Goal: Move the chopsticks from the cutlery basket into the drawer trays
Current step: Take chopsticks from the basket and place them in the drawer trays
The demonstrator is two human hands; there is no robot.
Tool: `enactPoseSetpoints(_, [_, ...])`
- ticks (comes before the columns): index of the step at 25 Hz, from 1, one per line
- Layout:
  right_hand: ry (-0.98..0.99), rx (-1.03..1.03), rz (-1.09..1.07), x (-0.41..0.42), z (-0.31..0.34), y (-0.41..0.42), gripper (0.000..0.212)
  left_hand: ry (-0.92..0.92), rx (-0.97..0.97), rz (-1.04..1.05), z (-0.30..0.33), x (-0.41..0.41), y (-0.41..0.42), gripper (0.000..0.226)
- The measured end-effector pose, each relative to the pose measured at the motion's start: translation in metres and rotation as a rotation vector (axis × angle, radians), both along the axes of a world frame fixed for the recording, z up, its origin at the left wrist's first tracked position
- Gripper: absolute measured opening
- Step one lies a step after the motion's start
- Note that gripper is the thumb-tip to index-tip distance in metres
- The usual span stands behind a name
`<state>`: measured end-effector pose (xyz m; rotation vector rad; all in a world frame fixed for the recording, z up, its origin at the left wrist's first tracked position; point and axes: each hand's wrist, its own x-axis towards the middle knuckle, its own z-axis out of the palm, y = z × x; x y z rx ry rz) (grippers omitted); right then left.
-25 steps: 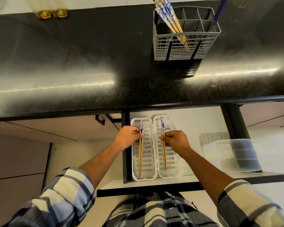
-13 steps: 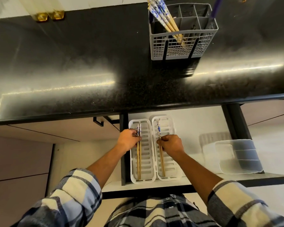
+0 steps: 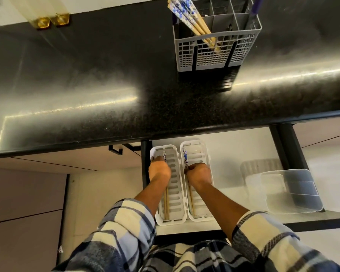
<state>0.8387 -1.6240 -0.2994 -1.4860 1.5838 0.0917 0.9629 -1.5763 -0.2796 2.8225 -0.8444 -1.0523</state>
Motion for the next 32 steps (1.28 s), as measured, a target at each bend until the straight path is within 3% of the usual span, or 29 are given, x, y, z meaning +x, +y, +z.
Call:
enactPoseSetpoints(3, [0.059, -0.026, 0.052, 0.001, -0.001, 0.002, 0.014, -0.083, 0.032, -0.075, -0.007, -0.003, 0.001, 0.032])
enactPoseSetpoints(8, [0.092, -0.073, 0.072, -0.002, 0.0, 0.005, 0.013, -0.02, -0.027, 0.011, -0.002, -0.011, 0.0, 0.04])
enactPoseSetpoints(11, [0.08, -0.09, 0.059, -0.005, 0.003, 0.006, 0.015, -0.075, 0.131, -0.15, 0.005, -0.01, -0.001, 0.038])
enactPoseSetpoints(17, [0.087, -0.13, 0.136, -0.013, 0.001, 0.012, 0.017, -0.206, 0.167, -0.433, 0.011, -0.011, 0.004, 0.036])
enactPoseSetpoints(22, [0.104, -0.106, 0.185, -0.018, 0.003, 0.016, 0.014, -0.393, 0.164, -0.911, 0.009, -0.027, 0.04, 0.043])
enactPoseSetpoints(27, [0.112, -0.076, 0.238, -0.02, 0.002, 0.019, 0.016, -0.419, 0.232, -0.987, -0.002, -0.018, 0.072, 0.063])
enactPoseSetpoints(32, [0.042, -0.069, 0.259, -0.023, -0.004, 0.023, 0.017, -0.425, 0.262, -0.995, 0.004, -0.01, 0.076, 0.065])
